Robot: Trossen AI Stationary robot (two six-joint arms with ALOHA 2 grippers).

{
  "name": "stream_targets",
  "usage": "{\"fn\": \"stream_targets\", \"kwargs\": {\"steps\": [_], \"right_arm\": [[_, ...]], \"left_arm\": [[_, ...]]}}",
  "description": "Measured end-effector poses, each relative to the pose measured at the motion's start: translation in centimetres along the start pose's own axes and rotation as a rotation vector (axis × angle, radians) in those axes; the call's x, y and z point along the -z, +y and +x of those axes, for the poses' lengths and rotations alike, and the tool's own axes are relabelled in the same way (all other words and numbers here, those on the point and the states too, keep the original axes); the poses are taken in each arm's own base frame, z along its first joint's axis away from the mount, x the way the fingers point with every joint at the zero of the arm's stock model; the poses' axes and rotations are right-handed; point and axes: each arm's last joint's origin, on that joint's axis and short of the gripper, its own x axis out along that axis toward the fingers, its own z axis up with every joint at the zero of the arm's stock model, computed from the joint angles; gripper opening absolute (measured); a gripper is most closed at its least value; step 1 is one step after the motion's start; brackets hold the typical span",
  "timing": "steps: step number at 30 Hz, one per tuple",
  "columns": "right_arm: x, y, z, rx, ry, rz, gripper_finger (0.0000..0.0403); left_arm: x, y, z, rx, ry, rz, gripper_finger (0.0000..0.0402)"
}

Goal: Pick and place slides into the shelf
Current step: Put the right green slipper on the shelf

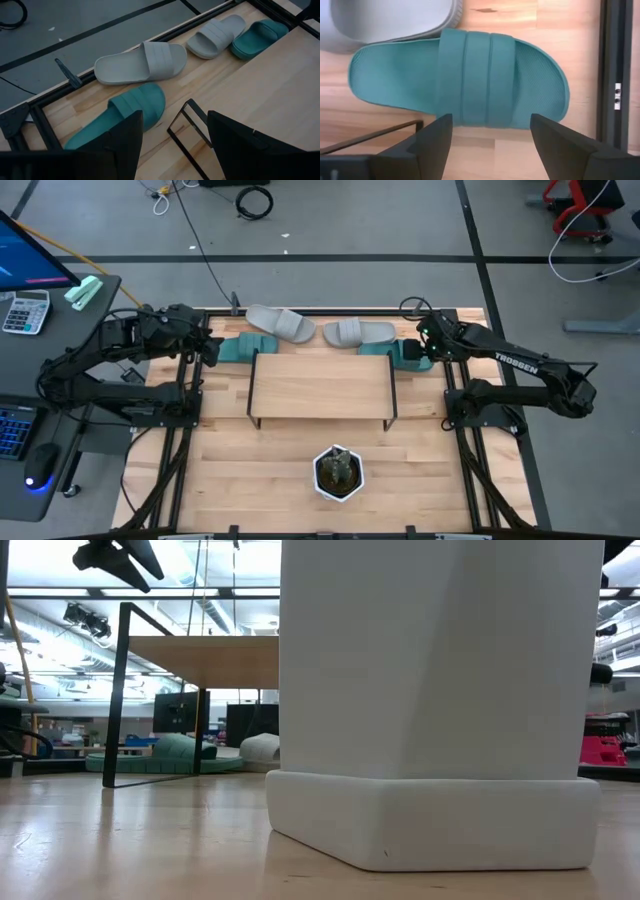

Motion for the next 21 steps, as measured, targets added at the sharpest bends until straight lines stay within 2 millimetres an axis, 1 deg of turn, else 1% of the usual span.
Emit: {"fn": "stream_targets", "kwargs": {"steps": [10, 14, 21], "right_arm": [[-0.06, 0.0, 0.0, 0.008, -0.015, 0.01, 0.0273], [-0.1, -0.03, 0.01, 0.019, -0.028, 0.042, 0.0273], [-0.24, 0.23, 0.97, 0.071, -0.015, 0.075, 0.0273]], "left_arm": [[-0.01, -0.01, 0.02, 0.0, 0.0, 0.0, 0.0227], [-0.01, -0.01, 0.02, 0.0, 0.0, 0.006, 0.0227], [-0.01, -0.01, 0.02, 0.0, 0.0, 0.007, 0.0227]]}}
